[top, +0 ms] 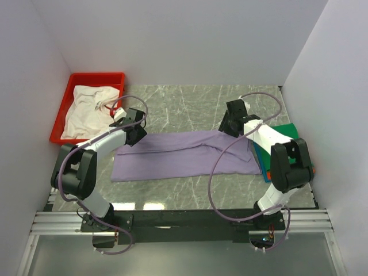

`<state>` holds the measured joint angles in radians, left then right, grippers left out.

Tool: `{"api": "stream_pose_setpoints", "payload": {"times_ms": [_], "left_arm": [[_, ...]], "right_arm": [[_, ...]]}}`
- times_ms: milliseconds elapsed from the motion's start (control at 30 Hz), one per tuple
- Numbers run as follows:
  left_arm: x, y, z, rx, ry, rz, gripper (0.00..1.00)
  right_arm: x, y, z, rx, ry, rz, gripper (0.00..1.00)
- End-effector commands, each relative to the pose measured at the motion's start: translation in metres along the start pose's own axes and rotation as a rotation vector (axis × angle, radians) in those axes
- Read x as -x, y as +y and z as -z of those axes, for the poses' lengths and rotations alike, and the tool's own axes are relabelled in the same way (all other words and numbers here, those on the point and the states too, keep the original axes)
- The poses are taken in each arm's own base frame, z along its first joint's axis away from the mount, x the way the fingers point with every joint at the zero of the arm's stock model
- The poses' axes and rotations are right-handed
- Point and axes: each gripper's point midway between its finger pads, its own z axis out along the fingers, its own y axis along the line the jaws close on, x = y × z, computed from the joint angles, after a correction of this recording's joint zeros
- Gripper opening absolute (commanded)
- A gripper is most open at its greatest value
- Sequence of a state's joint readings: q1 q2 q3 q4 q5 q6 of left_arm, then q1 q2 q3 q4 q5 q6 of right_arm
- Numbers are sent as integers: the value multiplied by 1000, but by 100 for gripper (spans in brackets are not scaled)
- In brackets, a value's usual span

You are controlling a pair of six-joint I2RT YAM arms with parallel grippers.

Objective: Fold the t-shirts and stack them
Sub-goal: Fold the tshirt

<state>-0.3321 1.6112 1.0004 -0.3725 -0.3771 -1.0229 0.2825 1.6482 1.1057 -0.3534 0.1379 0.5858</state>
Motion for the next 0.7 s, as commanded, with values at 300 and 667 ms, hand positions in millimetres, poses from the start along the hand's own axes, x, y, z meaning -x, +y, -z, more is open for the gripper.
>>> {"api": "stream_pose_setpoints", "payload": {"times_ms": [300, 667], "left_arm": [[4, -32, 13, -121, 15, -46, 51], [2, -27, 14, -112, 20, -45, 50]], "right_arm": [[7, 14, -25, 32, 15, 45, 53], [-10, 23, -30, 43, 46, 62, 44]]}}
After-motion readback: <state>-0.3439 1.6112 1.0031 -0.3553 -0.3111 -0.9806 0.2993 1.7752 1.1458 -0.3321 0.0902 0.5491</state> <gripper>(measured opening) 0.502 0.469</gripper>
